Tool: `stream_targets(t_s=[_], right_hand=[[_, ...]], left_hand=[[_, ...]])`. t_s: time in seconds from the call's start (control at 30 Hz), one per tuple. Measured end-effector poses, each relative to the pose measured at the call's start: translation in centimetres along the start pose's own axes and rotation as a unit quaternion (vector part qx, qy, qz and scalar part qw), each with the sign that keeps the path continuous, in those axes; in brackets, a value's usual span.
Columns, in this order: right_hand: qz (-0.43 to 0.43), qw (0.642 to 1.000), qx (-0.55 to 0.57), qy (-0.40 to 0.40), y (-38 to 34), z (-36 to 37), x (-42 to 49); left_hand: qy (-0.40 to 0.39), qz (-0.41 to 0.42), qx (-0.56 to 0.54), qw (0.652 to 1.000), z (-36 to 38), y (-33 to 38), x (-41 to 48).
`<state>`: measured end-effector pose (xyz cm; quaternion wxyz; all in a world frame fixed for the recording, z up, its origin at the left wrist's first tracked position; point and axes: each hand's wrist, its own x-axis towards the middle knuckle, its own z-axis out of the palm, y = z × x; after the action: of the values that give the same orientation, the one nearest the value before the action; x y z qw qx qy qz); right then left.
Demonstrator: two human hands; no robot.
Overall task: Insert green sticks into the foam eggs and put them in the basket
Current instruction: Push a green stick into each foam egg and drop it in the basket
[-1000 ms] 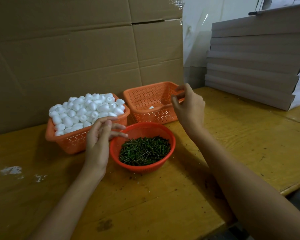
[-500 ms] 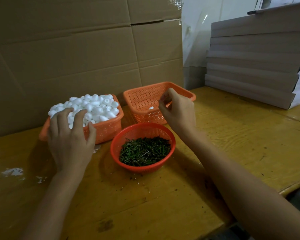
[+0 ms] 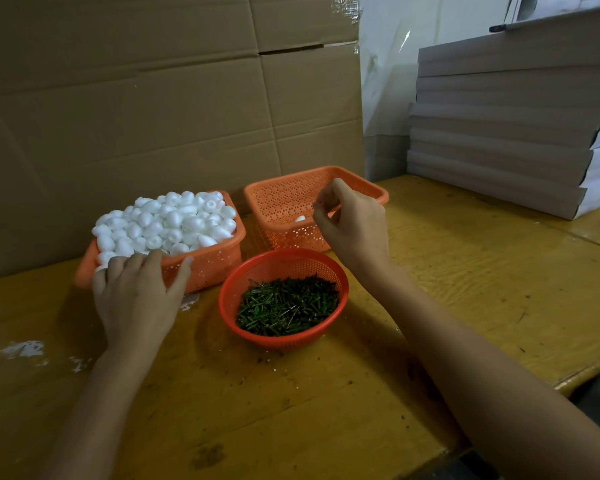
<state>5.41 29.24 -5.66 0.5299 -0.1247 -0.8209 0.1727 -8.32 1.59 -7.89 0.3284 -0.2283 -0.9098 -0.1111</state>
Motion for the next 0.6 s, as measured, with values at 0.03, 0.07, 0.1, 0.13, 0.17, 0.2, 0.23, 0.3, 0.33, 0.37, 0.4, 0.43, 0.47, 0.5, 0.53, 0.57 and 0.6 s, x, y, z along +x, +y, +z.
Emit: stream_targets(t_s=[0.03,0.07,0.1,0.13,0.17,0.2,0.23,0.3,0.33,0.37,0.4,0.43,0.47,0.5,0.53,0.57,0.6], right_hand=[[-0.001,1.0,-0.001,0.002,0.0,0.0,0.0],[-0.001,1.0,-0.001,0.003,0.0,0.0,0.0],[-0.002,1.0,-0.001,0.003,0.0,0.0,0.0],[-0.004,1.0,-0.001,0.004,0.0,-0.1,0.0],[-0.004,1.0,0.001,0.003,0.0,-0.1,0.0],[-0.004,1.0,0.002,0.003,0.0,-0.1,0.0],[-0.004,1.0,0.002,0.002,0.0,-0.1,0.0],[-0.003,1.0,0.0,0.001,0.0,-0.1,0.0],[-0.002,1.0,0.0,0.0,-0.1,0.0,0.0],[-0.001,1.0,0.002,-0.001,-0.1,0.0,0.0],[-0.002,1.0,0.004,-0.001,-0.1,0.0,0.0],[-0.003,1.0,0.005,-0.001,-0.1,0.0,0.0],[-0.003,1.0,0.005,-0.001,-0.1,-0.1,0.0],[-0.003,1.0,0.005,-0.001,-0.1,-0.1,0.0],[-0.002,1.0,0.006,-0.001,-0.1,-0.1,0.0],[-0.002,1.0,0.008,-0.002,-0.2,-0.1,0.0],[-0.001,1.0,0.009,-0.001,-0.2,-0.2,0.0]], left_hand=[[0.005,0.002,-0.012,1.0,0.0,0.1,-0.1],[0.01,0.007,-0.024,1.0,-0.1,0.2,-0.1],[0.012,0.016,-0.031,0.999,-0.1,0.3,-0.1],[0.012,0.024,-0.032,0.999,-0.2,0.5,-0.2],[0.01,0.028,-0.031,0.999,-0.3,0.6,-0.2],[0.009,0.029,-0.028,0.999,-0.3,0.6,-0.2],[0.006,0.027,-0.024,0.999,-0.3,0.7,-0.1],[0.0,0.021,-0.018,1.0,-0.4,0.7,0.0],[-0.002,0.019,-0.016,1.0,-0.4,0.8,0.0],[-0.002,0.019,-0.016,1.0,-0.5,0.8,-0.1],[-0.002,0.02,-0.02,1.0,-0.5,0.9,-0.1],[0.0,0.022,-0.026,0.999,-0.5,1.0,-0.2],[0.003,0.025,-0.032,0.999,-0.5,1.0,-0.2],[0.006,0.028,-0.035,0.999,-0.5,1.1,-0.3],[0.009,0.033,-0.037,0.999,-0.4,1.1,-0.3],[0.009,0.037,-0.037,0.999,-0.4,1.1,-0.3],[0.005,0.039,-0.037,0.999,-0.3,1.2,-0.3]])
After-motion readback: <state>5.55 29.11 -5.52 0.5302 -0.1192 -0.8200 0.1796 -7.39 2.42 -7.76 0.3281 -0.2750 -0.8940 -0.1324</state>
